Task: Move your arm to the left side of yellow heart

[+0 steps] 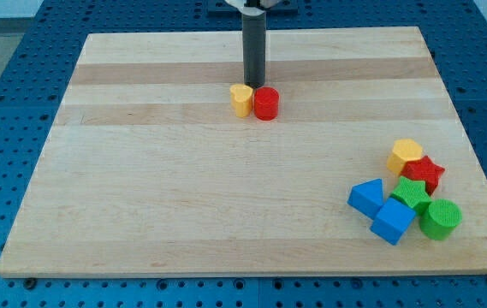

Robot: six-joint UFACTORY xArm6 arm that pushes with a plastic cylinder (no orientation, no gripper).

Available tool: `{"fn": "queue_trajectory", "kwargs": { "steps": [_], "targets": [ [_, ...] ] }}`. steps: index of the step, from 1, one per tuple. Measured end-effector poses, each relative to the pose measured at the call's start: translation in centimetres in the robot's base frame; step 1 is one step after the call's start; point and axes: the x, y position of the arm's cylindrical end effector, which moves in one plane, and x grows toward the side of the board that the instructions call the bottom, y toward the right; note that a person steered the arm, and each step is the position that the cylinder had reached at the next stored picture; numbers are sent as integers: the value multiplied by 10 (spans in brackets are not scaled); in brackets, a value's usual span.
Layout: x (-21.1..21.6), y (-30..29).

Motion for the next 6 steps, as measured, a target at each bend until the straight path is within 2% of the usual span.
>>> {"fn": "queue_trajectory", "kwargs": {
  "steps": [1, 2, 3, 4, 6],
  "targets": [
    [-23, -34],
    [-15, -87],
    [19, -96],
    [48, -88],
    [54, 1]
  ]
}}
